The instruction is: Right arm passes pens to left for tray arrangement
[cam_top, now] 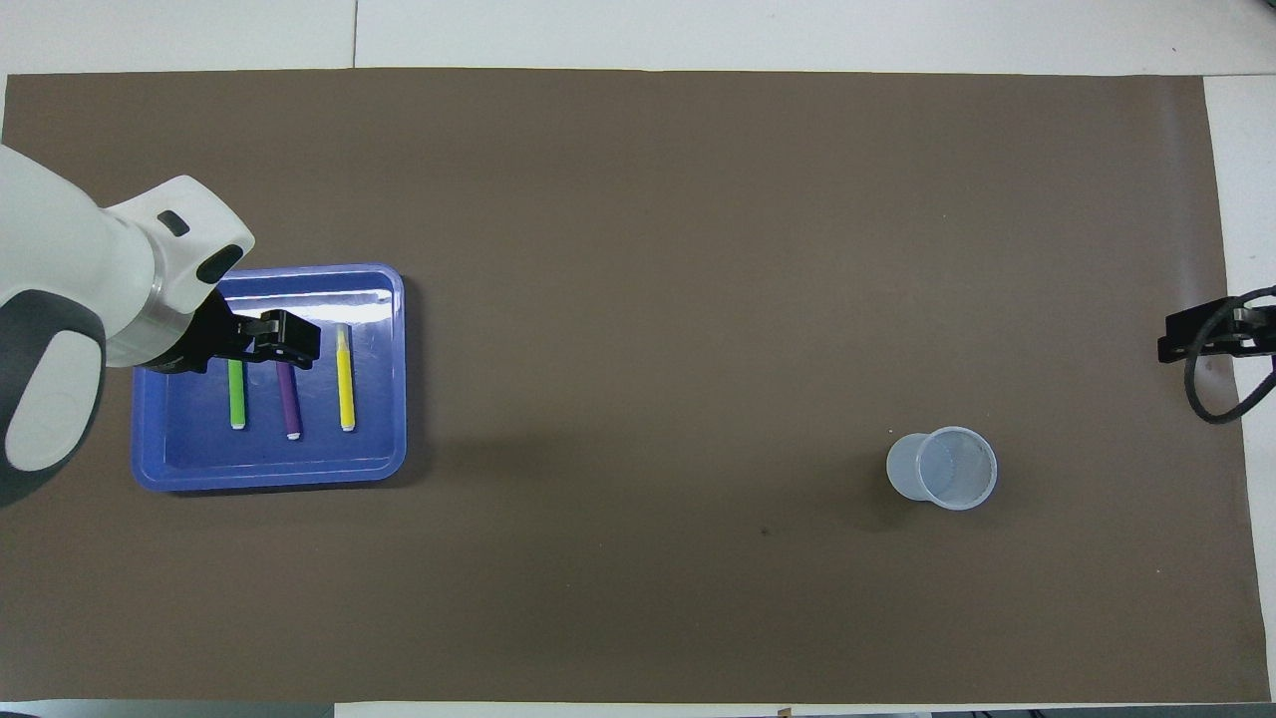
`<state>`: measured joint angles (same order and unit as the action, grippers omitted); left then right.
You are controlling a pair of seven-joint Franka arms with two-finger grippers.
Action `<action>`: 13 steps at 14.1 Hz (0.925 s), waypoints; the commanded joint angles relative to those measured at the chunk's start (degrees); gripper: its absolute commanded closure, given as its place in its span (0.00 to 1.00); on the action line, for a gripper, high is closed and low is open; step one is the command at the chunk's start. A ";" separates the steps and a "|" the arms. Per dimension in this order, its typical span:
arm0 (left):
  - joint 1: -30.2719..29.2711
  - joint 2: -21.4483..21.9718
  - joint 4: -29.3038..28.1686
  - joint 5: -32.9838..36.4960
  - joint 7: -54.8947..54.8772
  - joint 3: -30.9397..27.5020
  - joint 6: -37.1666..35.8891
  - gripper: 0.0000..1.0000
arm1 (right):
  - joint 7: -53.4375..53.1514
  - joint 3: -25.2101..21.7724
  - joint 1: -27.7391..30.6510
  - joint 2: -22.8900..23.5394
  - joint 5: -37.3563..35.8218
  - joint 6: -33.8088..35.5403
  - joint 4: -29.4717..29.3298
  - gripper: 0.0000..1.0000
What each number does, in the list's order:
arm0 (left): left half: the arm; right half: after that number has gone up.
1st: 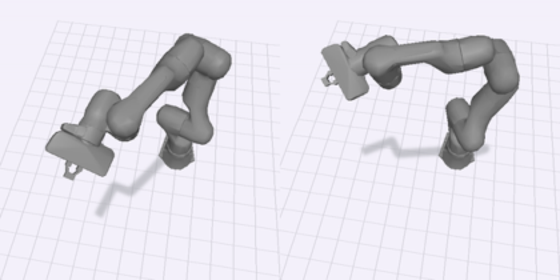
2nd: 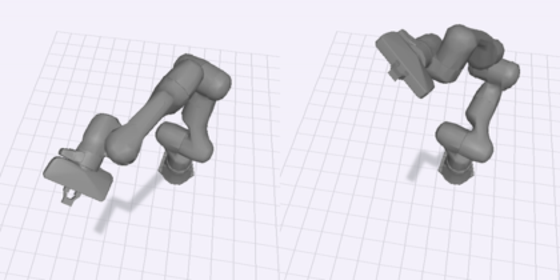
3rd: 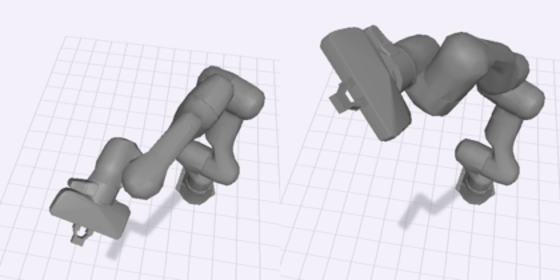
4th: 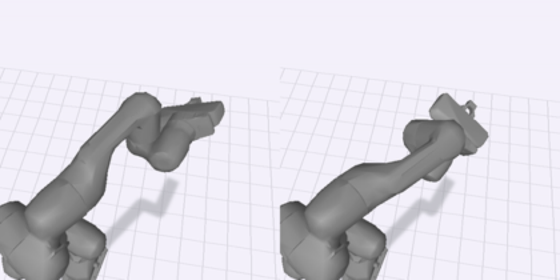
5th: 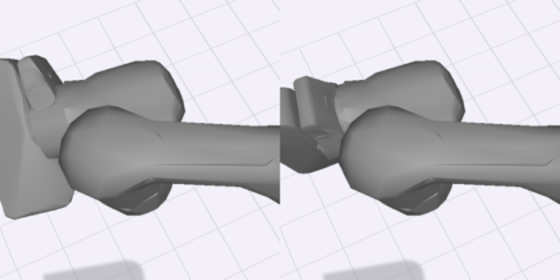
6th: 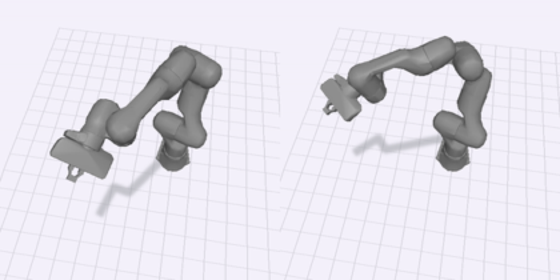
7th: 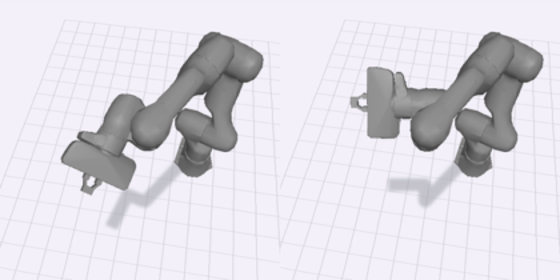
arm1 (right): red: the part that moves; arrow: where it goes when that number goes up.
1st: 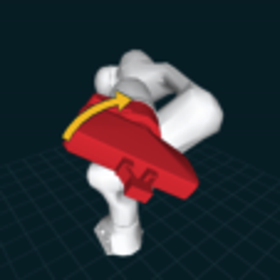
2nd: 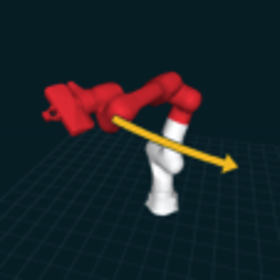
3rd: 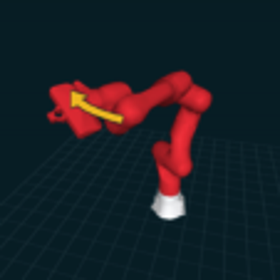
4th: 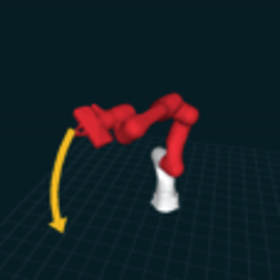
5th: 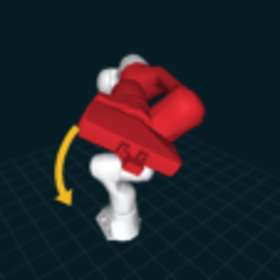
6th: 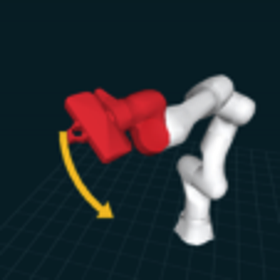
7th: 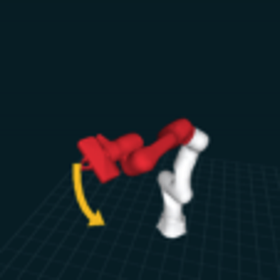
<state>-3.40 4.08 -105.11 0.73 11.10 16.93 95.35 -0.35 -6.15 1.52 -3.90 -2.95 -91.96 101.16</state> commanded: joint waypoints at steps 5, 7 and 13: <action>9.20 3.40 0.08 -3.63 2.08 -10.59 -2.90 0.00 | 0.97 -0.10 -1.43 -1.01 2.16 0.29 -0.70 0.00; 8.41 2.08 1.48 -3.63 1.99 -9.99 -3.49 0.00 | 1.23 -0.09 -1.34 -1.10 2.25 0.55 -0.44 0.00; 8.23 3.75 1.66 -3.54 1.38 -9.72 -3.41 0.00 | 1.23 -0.27 -1.08 -1.37 2.25 0.64 -0.35 0.00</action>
<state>4.21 7.20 -103.58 -2.22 11.99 7.80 91.43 -0.35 -6.45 0.31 -4.52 -2.00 -91.96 100.44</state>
